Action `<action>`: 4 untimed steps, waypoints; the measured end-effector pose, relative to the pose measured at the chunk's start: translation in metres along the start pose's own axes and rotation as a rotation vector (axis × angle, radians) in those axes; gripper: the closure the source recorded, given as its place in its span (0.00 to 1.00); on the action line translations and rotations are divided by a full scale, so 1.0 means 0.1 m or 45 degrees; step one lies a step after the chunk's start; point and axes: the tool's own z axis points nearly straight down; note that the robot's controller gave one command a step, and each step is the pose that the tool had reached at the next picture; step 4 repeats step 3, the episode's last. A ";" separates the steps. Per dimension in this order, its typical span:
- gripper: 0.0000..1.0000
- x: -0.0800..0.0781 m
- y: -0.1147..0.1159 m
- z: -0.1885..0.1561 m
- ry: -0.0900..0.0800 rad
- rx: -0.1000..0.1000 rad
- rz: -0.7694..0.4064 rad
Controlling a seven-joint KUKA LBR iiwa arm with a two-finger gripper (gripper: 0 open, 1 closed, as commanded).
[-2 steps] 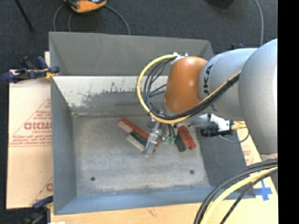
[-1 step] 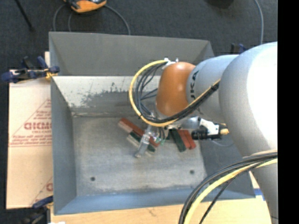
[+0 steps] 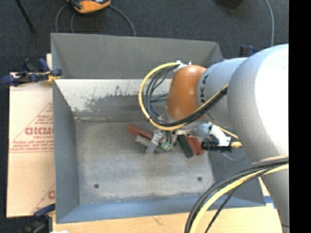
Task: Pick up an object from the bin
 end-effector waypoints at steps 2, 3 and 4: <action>1.00 0.01 -0.01 -0.04 0.006 0.004 -0.001; 1.00 0.02 -0.02 -0.21 0.012 0.007 -0.002; 1.00 0.02 -0.02 -0.21 0.012 0.007 -0.002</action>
Offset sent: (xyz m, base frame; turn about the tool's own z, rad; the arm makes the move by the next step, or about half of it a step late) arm 0.0000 0.0001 0.0463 0.0000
